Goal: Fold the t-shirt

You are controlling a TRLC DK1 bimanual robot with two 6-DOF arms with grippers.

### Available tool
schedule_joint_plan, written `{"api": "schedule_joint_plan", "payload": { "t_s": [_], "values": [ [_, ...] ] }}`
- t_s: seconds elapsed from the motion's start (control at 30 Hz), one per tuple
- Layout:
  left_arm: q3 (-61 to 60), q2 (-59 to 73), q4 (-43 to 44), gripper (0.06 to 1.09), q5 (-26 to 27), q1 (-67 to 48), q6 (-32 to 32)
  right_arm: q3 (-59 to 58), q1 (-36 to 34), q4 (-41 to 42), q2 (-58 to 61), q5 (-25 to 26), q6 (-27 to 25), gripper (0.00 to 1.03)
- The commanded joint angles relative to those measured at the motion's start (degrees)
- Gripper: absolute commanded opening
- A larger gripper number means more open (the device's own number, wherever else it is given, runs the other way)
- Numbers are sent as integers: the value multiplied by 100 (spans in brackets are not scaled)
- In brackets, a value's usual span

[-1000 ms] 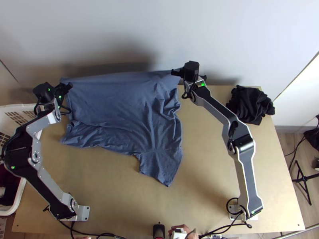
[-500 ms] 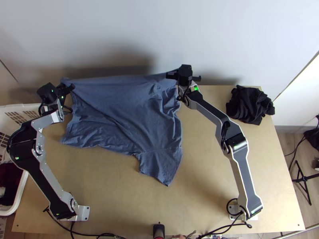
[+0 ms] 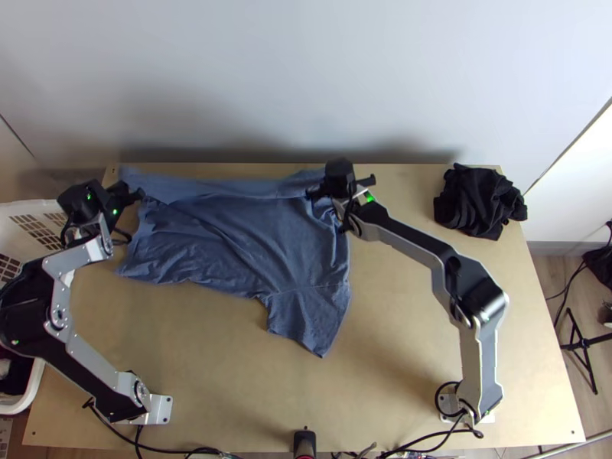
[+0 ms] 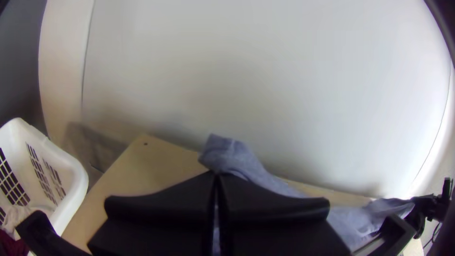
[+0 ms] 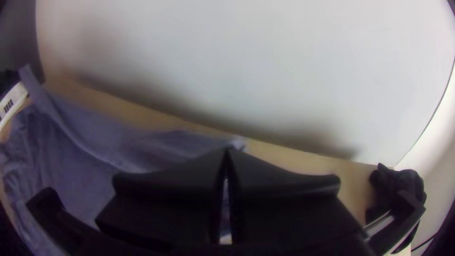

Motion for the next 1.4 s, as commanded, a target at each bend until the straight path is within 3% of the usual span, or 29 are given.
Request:
{"api": "schedule_joint_plan", "payload": {
  "t_s": [0.0,0.13,0.17,0.2,0.23,0.27,0.3,0.33,0.57,0.77,0.87,1.0,1.13,1.37],
  "values": [
    [-795,-458,-84,9,470,297,404,-995,244,-441,-865,-191,-52,3],
    [-1050,-484,-128,11,558,473,614,-1109,209,-731,-953,-271,-17,3],
    [-1129,-563,-180,20,672,535,632,-1118,227,-968,-980,-306,62,3],
    [-1199,-625,-198,37,725,579,632,-1135,271,-1030,-1023,-306,167,4],
    [-1225,-677,-295,62,734,605,597,-1100,279,-1065,-1059,-297,370,21],
    [-1234,-739,-453,92,725,631,562,-1065,297,-1373,-1129,-332,493,56],
    [-1234,-765,-497,105,725,658,509,-1074,332,-1496,-1226,-438,572,92],
    [-1243,-818,-602,104,734,693,491,-1082,341,-1496,-1296,-517,651,100],
    [-1199,-1126,-1569,104,954,1027,623,-1188,534,-1812,-1630,-921,888,99],
    [-1340,-1855,-3318,104,1244,1361,1590,-1935,1079,-2357,-2315,-1114,1319,99],
    [-1674,-2321,-3679,104,1630,1607,1986,-2383,1273,-2366,-2685,-1167,1556,99],
    [-1929,-2787,-4364,104,1683,1747,2513,-2787,1255,-2656,-3106,-1536,1670,99],
    [-2131,-2936,-4426,104,1727,1853,2636,-3227,1211,-2884,-3555,-1756,1679,98],
    [-2447,-2673,-3661,104,1894,1827,2601,-3649,1132,-3297,-4135,-2310,2101,98]
  ]
}}
